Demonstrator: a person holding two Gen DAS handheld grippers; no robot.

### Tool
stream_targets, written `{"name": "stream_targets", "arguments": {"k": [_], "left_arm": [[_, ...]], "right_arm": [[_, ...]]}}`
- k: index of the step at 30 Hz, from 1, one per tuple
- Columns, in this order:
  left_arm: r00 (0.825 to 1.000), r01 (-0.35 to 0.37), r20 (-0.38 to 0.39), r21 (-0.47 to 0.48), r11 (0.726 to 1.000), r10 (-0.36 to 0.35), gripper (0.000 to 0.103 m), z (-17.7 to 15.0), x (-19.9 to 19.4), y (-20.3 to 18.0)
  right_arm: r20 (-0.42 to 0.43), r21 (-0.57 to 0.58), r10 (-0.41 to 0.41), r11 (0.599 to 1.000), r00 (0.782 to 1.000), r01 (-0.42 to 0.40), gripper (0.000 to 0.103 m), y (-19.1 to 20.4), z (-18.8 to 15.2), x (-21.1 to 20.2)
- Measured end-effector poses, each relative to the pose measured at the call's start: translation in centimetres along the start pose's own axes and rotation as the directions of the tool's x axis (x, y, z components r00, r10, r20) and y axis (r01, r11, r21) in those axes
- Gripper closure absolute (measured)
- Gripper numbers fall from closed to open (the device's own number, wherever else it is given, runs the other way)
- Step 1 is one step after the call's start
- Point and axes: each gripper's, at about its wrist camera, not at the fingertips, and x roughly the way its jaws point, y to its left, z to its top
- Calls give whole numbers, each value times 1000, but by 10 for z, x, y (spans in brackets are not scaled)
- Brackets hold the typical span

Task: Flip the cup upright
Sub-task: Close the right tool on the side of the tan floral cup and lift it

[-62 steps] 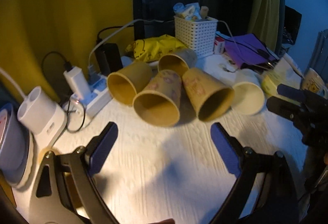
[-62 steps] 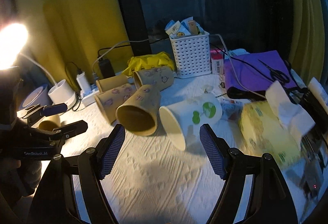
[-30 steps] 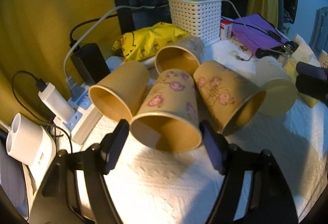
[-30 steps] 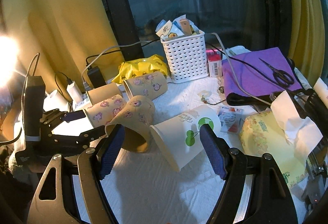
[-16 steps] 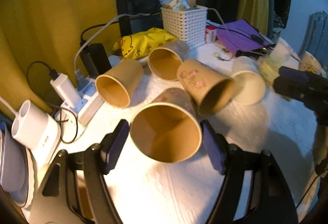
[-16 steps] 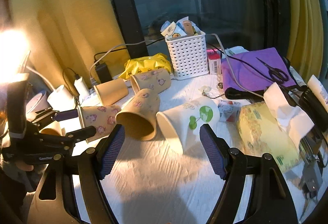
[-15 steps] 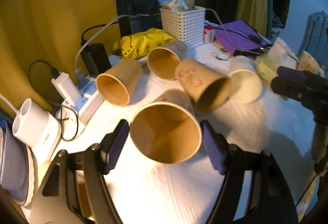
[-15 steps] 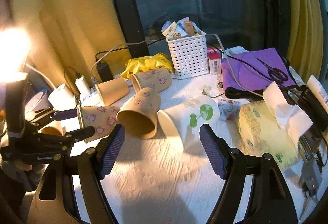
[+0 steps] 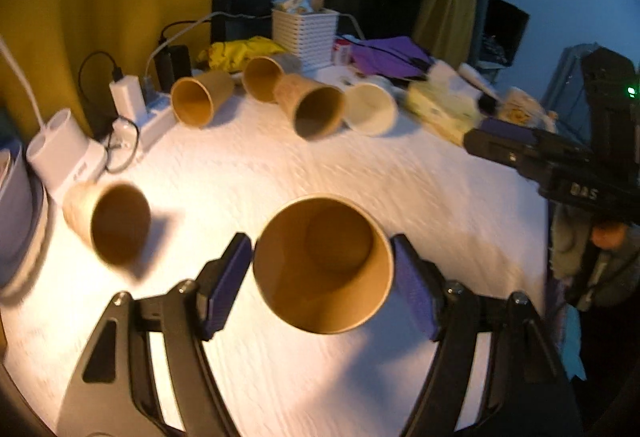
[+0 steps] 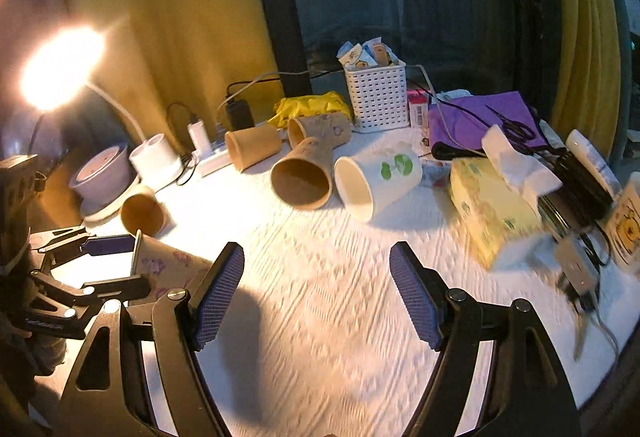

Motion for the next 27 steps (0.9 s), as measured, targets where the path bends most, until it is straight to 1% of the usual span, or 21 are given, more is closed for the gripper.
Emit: {"name": "stream_targets", "arguments": {"k": [6,9,12,16,18,27], "left_arm": [[997,67,-42,-14,998,-67,31,-48,-21,-16],[992,114,-43,-27,993,-116,31,-69,-31,-16],[992,120,-47,12,993,-119,31,-81,-34,-17],[993,111,-41,40,993,-110,31,-90,-33,-12],[992,125,-23,41,991,-124,31,-92,-34,-10],[990,140,3,22,990,-140,29,-97,-35,-6]], "right_arm": [[-60,-104,35,994,998,-41,25,22,-36,-25],[-93,-163,74,983,993,-88,25,37,-52,-35],[-126,-219,124,964,984,-150,25,52,-65,-43],[-173,-294,170,931,970,-216,25,72,-78,-42],[-192,-322,180,917,965,-235,25,80,-81,-38],[-237,-410,182,872,954,-268,25,103,-77,-18]]}}
